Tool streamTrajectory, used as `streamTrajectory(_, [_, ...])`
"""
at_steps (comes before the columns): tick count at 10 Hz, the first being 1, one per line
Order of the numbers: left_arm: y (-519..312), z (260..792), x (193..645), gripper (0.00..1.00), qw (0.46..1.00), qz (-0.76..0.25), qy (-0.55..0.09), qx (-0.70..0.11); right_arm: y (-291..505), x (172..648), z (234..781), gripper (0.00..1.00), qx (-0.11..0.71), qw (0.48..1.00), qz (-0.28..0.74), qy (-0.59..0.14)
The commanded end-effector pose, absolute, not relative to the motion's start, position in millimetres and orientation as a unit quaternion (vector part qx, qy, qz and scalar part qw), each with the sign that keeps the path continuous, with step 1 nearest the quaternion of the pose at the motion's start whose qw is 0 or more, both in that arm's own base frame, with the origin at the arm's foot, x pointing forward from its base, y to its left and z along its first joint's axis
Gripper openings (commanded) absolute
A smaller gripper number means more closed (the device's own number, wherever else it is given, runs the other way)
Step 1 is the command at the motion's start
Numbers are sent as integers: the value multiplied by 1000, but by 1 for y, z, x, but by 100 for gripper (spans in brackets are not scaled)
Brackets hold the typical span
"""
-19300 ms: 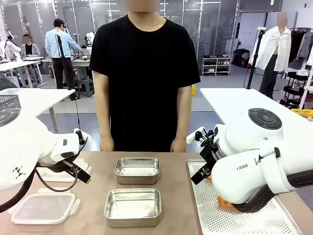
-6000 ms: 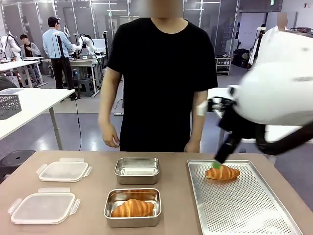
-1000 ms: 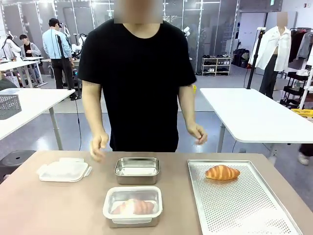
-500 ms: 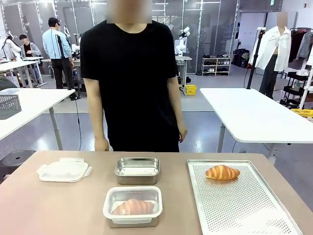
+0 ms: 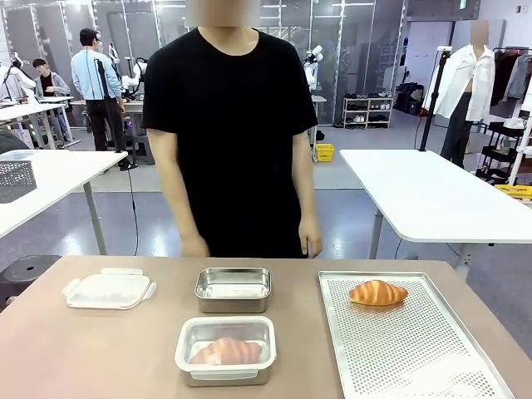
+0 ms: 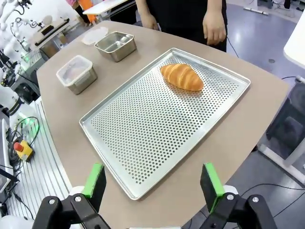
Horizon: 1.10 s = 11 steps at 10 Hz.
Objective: Place the bread into the airtight container.
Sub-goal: Pick up a Butter Roll and place it into an empty Airtight Container.
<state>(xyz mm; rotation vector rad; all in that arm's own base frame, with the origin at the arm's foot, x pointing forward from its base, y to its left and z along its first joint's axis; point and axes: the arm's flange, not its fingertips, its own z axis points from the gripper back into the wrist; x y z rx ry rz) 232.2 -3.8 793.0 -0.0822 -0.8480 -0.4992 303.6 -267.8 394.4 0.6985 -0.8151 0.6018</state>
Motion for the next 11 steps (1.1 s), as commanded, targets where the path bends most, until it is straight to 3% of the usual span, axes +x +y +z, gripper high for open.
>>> streamTrajectory(1, [-5, 795, 232, 100, 880, -240, -407, -38, -268, 303, 394, 100, 328, 817, 282, -382])
streamTrajectory(3, [-5, 795, 232, 100, 880, -240, -407, -38, -215, 333, 450, 100, 216, 807, 440, -329])
streamTrajectory(6, [-5, 795, 232, 100, 880, -240, -407, -38, -127, 397, 501, 100, 106, 774, 591, -201])
streamTrajectory(8, [-5, 795, 232, 100, 880, -240, -407, -38, -61, 435, 503, 100, 55, 734, 665, -123])
streamTrajectory(11, [-5, 795, 232, 100, 880, -240, -407, -38, 2, 470, 486, 100, 17, 692, 716, -85])
